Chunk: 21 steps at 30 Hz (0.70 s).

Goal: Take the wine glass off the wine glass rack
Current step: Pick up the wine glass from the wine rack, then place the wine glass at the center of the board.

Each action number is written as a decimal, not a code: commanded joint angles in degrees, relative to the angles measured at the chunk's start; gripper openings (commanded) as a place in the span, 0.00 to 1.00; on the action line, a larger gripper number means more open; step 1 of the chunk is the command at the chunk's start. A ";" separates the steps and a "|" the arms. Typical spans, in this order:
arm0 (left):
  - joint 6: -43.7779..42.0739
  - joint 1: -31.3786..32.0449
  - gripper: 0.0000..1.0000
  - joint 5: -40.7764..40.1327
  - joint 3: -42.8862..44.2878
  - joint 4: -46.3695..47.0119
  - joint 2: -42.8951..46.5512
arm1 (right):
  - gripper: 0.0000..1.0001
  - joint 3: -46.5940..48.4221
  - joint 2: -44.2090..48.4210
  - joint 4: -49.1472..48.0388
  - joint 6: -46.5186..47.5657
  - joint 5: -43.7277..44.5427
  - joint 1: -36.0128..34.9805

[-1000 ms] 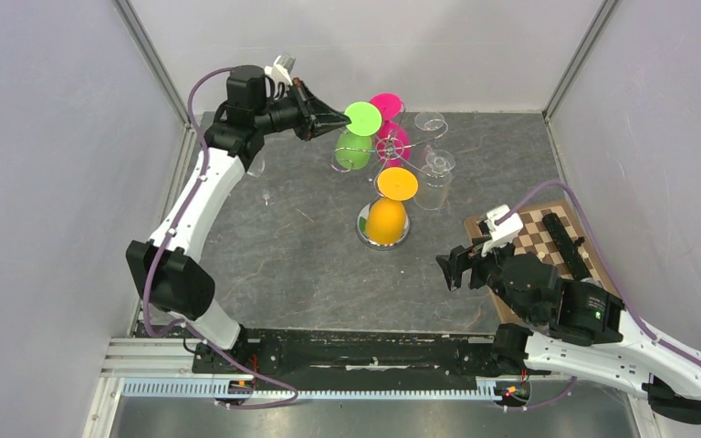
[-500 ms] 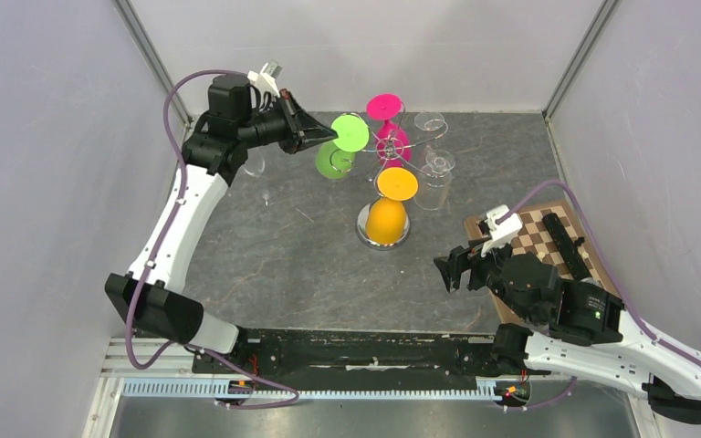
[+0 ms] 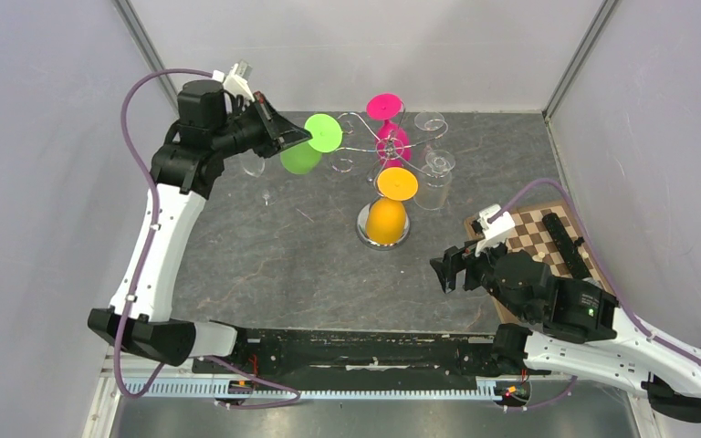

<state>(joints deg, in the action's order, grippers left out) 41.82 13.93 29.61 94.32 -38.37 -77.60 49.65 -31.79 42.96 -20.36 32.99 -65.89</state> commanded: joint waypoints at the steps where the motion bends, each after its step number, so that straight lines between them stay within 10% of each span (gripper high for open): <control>1: -5.27 -0.40 0.02 -3.15 4.08 -1.99 4.20 | 0.84 2.37 -0.36 -2.29 -1.12 -0.28 -0.13; 21: -17.18 3.07 0.02 5.29 6.20 -17.51 13.94 | 0.85 9.63 -1.61 2.02 -0.82 -5.12 -0.16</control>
<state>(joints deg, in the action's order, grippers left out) 29.89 14.59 32.12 98.26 -52.75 -66.78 56.58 -33.23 44.82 -20.60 29.80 -65.89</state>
